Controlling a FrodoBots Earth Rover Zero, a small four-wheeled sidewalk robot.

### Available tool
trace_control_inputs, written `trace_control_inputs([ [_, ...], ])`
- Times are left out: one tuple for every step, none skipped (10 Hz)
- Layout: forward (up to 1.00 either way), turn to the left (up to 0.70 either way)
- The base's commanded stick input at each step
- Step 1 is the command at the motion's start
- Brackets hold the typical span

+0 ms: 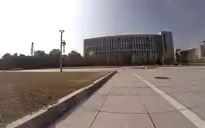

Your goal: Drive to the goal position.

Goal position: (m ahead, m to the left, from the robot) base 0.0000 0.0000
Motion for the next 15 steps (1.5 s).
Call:
trace_control_inputs([
  [0.04,0.00],
  [0.04,0.00],
  [0.04,0.00],
  [0.04,0.00],
  [0.04,0.00],
  [0.04,0.00],
  [0.04,0.00],
  [0.04,0.00],
  [0.04,0.00],
  [0.04,0.00],
  [0.04,0.00],
  [0.04,0.00],
  [0.04,0.00],
  [0.04,0.00],
  [0.04,0.00],
])
